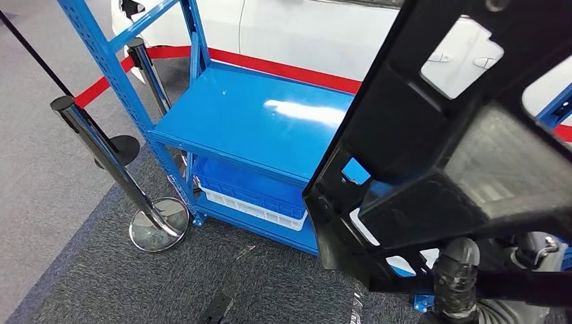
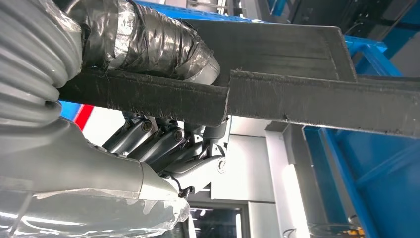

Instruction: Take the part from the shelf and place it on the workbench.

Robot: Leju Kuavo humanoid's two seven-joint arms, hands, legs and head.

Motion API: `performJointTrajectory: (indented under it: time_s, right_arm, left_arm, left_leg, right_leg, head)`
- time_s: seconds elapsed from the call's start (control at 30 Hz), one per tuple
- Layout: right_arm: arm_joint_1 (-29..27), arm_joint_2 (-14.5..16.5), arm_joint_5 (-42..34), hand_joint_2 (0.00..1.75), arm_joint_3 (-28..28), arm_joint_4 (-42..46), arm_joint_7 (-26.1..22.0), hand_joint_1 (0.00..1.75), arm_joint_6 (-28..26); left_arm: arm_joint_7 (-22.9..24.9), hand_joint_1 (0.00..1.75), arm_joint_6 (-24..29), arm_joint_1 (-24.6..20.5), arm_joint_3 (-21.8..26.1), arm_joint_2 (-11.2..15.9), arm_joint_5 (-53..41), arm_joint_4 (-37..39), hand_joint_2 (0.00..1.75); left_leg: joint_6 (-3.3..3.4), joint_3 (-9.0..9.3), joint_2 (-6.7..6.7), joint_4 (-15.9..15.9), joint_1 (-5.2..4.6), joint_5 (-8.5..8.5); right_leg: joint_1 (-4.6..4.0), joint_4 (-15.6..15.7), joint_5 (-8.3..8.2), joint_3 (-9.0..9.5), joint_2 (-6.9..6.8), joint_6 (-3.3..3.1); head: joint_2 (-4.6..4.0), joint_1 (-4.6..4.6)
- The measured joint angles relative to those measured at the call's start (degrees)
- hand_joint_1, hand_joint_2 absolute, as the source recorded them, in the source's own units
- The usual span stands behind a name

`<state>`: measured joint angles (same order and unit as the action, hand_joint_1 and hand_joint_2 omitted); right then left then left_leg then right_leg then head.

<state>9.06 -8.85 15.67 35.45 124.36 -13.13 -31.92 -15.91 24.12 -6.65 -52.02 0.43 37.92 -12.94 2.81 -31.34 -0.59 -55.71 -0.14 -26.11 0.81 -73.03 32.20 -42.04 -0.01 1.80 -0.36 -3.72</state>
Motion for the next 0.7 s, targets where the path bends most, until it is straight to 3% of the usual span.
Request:
performJointTrajectory:
  time_s: [0.03, 0.07, 0.1, 0.13, 0.2, 0.23, 0.3, 0.33, 0.37, 0.47, 0.5, 0.53, 0.6, 0.63, 0.7]
  right_arm:
    - [-0.05, 0.03, -0.14, 1.75, 0.00, -0.12, -0.02, 1.75, 0.05]
    - [-0.05, 0.08, -0.26, 1.75, 0.00, -0.22, -0.04, 1.75, 0.10]
    - [-0.01, 0.15, -0.38, 1.75, 0.00, -0.31, -0.08, 1.75, 0.16]
    - [0.07, 0.23, -0.52, 1.75, 0.00, -0.35, -0.11, 1.75, 0.23]
    - [0.22, 0.45, -0.75, 1.75, 0.00, -0.39, -0.17, 1.75, 0.45]
    - [0.26, 0.57, -0.84, 1.75, 0.00, -0.43, -0.19, 1.75, 0.55]
    - [0.26, 0.77, -0.93, 1.75, 0.00, -0.56, -0.25, 1.75, 0.67]
    - [0.25, 0.86, -0.96, 1.75, 0.00, -0.62, -0.29, 1.75, 0.70]
    - [0.27, 0.96, -0.97, 1.75, 0.00, -0.67, -0.37, 1.75, 0.73]
    - [0.29, 1.31, -0.98, 1.75, 0.00, -0.72, -0.68, 1.75, 0.75]
    - [0.28, 1.38, -0.98, 1.75, 0.00, -0.76, -0.74, 1.75, 0.75]
    - [0.28, 1.43, -1.06, 1.75, 0.00, -0.84, -0.78, 1.75, 0.75]
    - [0.31, 1.50, -1.60, 1.75, 0.00, -1.03, -0.81, 1.75, 0.71]
    - [0.40, 1.56, -2.15, 1.75, 0.00, -1.13, -0.82, 1.75, 0.66]
    - [0.81, 1.67, -3.70, 1.75, 0.00, -1.32, -0.88, 1.75, 0.33]
  left_arm:
    - [-0.09, 0.00, -0.17, 0.06, 0.00, 0.04, 0.19, 0.00, 1.75]
    - [-0.20, 0.00, -0.29, 0.08, 0.00, 0.09, 0.38, 0.00, 1.75]
    - [-0.29, 0.00, -0.34, 0.08, 0.00, 0.14, 0.57, 0.00, 1.75]
    - [-0.39, 0.00, -0.36, 0.09, 0.00, 0.21, 0.70, 0.00, 1.75]
    - [-0.54, 0.00, -0.35, 0.08, 0.00, 0.38, 0.84, 0.01, 1.75]
    - [-0.60, 0.00, -0.34, 0.09, 0.00, 0.46, 0.87, 0.01, 1.75]
    - [-0.69, 0.00, -0.34, 0.26, 0.00, 0.59, 0.90, 0.02, 1.75]
    - [-0.70, 0.00, -0.34, 0.42, 0.00, 0.64, 0.91, 0.02, 1.75]
    - [-0.72, 0.00, -0.34, 0.58, 0.00, 0.68, 0.90, 0.02, 1.75]
    - [-0.75, 0.00, -0.38, 0.70, 0.00, 0.71, 0.91, 0.02, 1.75]
    - [-0.75, 0.00, -0.39, 0.66, 0.00, 0.71, 0.91, 0.02, 1.75]
    - [-0.76, 0.00, -0.39, 0.63, 0.00, 0.71, 0.92, 0.02, 1.75]
    - [-0.65, 0.00, -0.45, 0.55, 0.00, 0.71, 0.83, 0.02, 1.75]
    - [-0.45, 0.00, -0.48, 0.41, 0.00, 0.73, 0.70, 0.02, 1.75]
    - [0.13, 0.00, -0.39, -0.27, 0.00, 0.77, 0.25, 0.02, 1.75]
  left_leg:
    - [-0.13, -1.10, -0.06, -0.33, 0.05, 0.58]
    - [-0.33, -2.18, -0.09, -0.78, 0.15, 1.06]
    - [-0.59, -3.25, -0.09, -1.42, 0.27, 1.45]
    - [-0.85, -4.20, -0.06, -2.12, 0.30, 1.67]
    - [-1.49, -5.44, 0.06, -3.43, 0.21, 2.08]
    - [-1.84, -5.76, 0.13, -3.69, 0.13, 2.42]
    - [-2.52, -6.02, 0.22, -3.82, 0.19, 3.17]
    - [-2.85, -6.39, 0.26, -4.36, 0.29, 2.51]
    - [-3.16, -6.91, 0.27, -5.72, 0.39, 0.78]
    - [-3.79, -8.84, 0.31, -14.57, 0.58, -7.77]
    - [-3.85, -9.05, 0.31, -17.51, 0.59, -9.17]
    - [-3.80, -8.60, 0.31, -19.15, 0.59, -9.03]
    - [-3.35, -5.23, 0.33, -17.09, 0.54, -5.95]
    - [-2.92, -2.36, 0.39, -13.53, 0.45, -4.59]
    - [-2.14, 3.20, 0.53, -5.21, 0.05, -4.53]
  right_leg:
    - [0.17, -1.68, -0.54, 0.69, -0.01, 0.22]
    - [0.41, -1.24, -2.07, 2.27, -0.02, 0.43]
    - [0.71, 1.10, -3.54, 4.85, -0.04, 0.66]
    - [0.97, 4.80, -3.76, 7.88, -0.03, 0.87]
    - [0.96, 11.59, -2.13, 12.43, 0.13, 0.50]
    - [0.78, 13.19, -1.31, 13.20, 0.20, 0.06]
    - [0.61, 13.66, -1.62, 12.68, 0.13, -1.05]
    - [0.63, 13.62, -2.13, 12.18, 0.06, -1.60]
    - [0.72, 13.67, -2.71, 11.55, -0.03, -2.12]
    - [0.67, 13.66, -4.59, 9.50, -0.18, -2.91]
    - [0.57, 13.61, -5.19, 8.75, -0.20, -2.93]
    - [0.46, 13.54, -5.82, 7.88, -0.23, -2.94]
    - [0.26, 13.37, -6.98, 6.28, -0.24, -2.86]
    - [0.21, 13.30, -7.50, 5.67, -0.24, -2.78]
    - [0.11, 13.29, -8.47, 4.95, -0.28, -2.32]
  head:
    - [-0.01, 0.01]
    - [-0.01, 0.02]
    - [-0.01, 0.03]
    - [-0.01, 0.04]
    - [0.00, -0.01]
    - [0.00, -0.04]
    - [0.00, -0.03]
    - [-0.01, -0.07]
    - [-0.01, -0.20]
    - [-0.01, -0.64]
    - [-0.01, -0.66]
    - [-0.01, -0.65]
    - [0.00, -0.66]
    - [0.00, -0.66]
    - [0.00, -0.62]
